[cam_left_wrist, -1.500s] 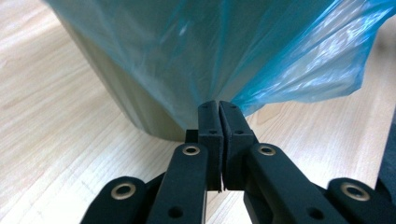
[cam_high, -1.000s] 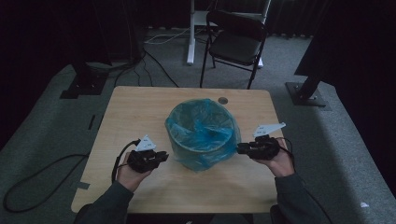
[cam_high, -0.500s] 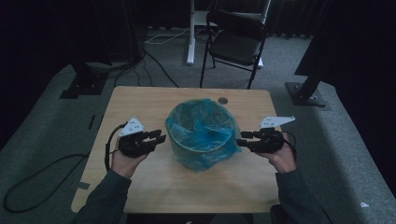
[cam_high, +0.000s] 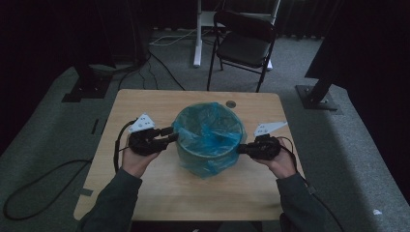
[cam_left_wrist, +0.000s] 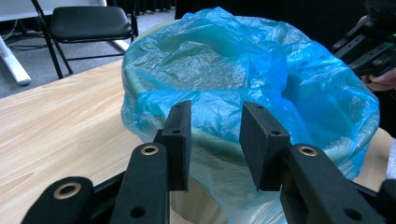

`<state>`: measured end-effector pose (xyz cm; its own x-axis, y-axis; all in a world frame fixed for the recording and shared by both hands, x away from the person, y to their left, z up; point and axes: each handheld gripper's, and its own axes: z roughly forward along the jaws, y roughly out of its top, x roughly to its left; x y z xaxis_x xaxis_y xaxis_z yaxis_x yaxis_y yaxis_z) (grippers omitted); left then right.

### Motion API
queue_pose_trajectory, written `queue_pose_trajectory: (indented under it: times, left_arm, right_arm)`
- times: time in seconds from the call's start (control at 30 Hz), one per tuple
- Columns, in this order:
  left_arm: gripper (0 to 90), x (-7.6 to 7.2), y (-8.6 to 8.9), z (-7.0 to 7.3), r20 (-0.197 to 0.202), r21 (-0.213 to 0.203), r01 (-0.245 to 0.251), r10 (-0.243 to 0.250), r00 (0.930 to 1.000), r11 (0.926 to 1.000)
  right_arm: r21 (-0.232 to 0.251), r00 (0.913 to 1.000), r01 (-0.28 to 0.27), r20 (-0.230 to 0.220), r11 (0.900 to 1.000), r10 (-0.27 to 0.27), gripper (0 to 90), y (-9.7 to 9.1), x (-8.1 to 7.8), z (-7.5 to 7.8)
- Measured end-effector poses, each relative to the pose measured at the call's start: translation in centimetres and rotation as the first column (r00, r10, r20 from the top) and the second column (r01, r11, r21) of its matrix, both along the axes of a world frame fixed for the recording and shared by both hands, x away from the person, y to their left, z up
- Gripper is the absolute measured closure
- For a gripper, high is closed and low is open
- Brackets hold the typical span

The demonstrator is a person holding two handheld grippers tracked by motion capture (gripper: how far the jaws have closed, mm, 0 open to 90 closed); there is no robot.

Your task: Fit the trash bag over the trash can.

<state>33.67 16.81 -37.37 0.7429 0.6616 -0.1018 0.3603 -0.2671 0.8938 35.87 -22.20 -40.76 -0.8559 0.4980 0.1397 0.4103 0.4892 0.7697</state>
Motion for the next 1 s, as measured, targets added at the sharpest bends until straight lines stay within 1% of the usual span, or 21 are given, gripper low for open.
queue_pose_trajectory:
  times: [0.1, 0.23, 0.27, 0.3, 0.37, 0.4, 0.47, 0.5, 0.53, 0.63, 0.7, 0.83, 0.9, 0.97, 1.0]
  left_arm:
    - [63.9, 0.1, -0.1, 0.1, 0.001, -0.001, 0.0, 0.0, 1.0, 1.0]
    - [63.8, 0.4, -0.1, 0.3, 0.005, -0.002, -0.006, 0.006, 1.0, 1.0]
    - [63.8, 0.5, -0.1, 0.3, 0.004, -0.003, -0.009, 0.009, 1.0, 1.0]
    - [63.8, 0.6, -0.2, 0.4, 0.005, -0.004, -0.013, 0.013, 0.9999, 0.9999]
    - [63.6, 1.0, -0.2, 0.5, 0.004, -0.002, -0.021, 0.021, 0.9998, 0.9998]
    - [63.0, 1.2, -0.3, 0.6, 0.002, -0.002, -0.025, 0.025, 0.9997, 0.9997]
    - [61.8, 1.7, -0.4, 0.7, -0.001, 0.002, -0.036, 0.036, 0.9993, 0.9993]
    - [61.4, 2.1, -0.5, 0.8, -0.007, 0.002, -0.044, 0.044, 0.999, 0.999]
    - [60.5, 2.1, -0.5, 0.8, -0.007, 0.002, -0.044, 0.044, 0.999, 0.999]
    - [59.7, 3.2, -0.8, 0.8, -0.021, 0.014, -0.062, 0.062, 0.9979, 0.998]
    - [59.4, 3.9, -1.1, 0.6, -0.033, 0.027, -0.079, 0.08, 0.9963, 0.9965]
    - [59.4, 4.7, -1.4, 0.4, -0.048, 0.042, -0.097, 0.099, 0.9939, 0.9944]
    - [60.2, 4.9, -1.4, 0.4, -0.058, 0.042, -0.101, 0.103, 0.993, 0.994]
    - [61.0, 5.1, -1.4, 0.3, -0.063, 0.048, -0.106, 0.109, 0.9921, 0.9932]
    - [61.0, 5.2, -1.5, 0.3, -0.064, 0.054, -0.107, 0.111, 0.9918, 0.9928]
  right_arm:
    - [-0.021, 0.9998, 0.021, -0.004, 0.9996, -0.021, 89.8, -0.2, 0.1, -0.4]
    - [-0.075, 0.9984, 0.052, -0.015, 0.9958, -0.054, 89.8, -0.6, 0.1, -0.9]
    - [-0.094, 0.998, 0.061, -0.009, 0.9937, -0.062, 89.6, -0.7, 0.0, -1.0]
    - [-0.103, 0.9977, 0.066, -0.008, 0.9925, -0.067, 87.7, -0.8, 0.0, -1.0]
    - [-0.099, 0.9967, 0.081, 0.004, 0.9918, -0.081, 77.1, -1.2, 0.0, -0.8]
    - [-0.08, 0.9958, 0.091, 0.017, 0.9927, -0.09, 72.5, -1.5, -0.1, -0.6]
    - [-0.038, 0.9933, 0.11, 0.038, 0.9932, -0.109, 67.8, -2.3, -0.2, 0.3]
    - [-0.029, 0.9924, 0.116, 0.043, 0.9928, -0.115, 66.6, -2.4, -0.2, 0.5]
    - [-0.029, 0.9924, 0.116, 0.043, 0.9928, -0.115, 66.6, -2.4, -0.2, 0.5]
    - [0.032, 0.982, 0.164, 0.089, 0.9859, -0.167, 64.2, -3.1, 0.0, 2.4]
    - [0.055, 0.9775, 0.176, 0.108, 0.9829, -0.181, 64.0, -3.0, 0.3, 3.3]
    - [0.078, 0.9725, 0.183, 0.131, 0.98, -0.192, 64.2, -2.1, 1.1, 4.5]
    - [0.077, 0.9716, 0.181, 0.14, 0.9804, -0.191, 64.2, -1.6, 1.6, 4.7]
    - [0.073, 0.9733, 0.175, 0.138, 0.9819, -0.183, 64.4, -1.0, 2.1, 4.8]
    - [0.07, 0.9727, 0.176, 0.141, 0.982, -0.184, 64.5, -0.8, 2.2, 4.8]
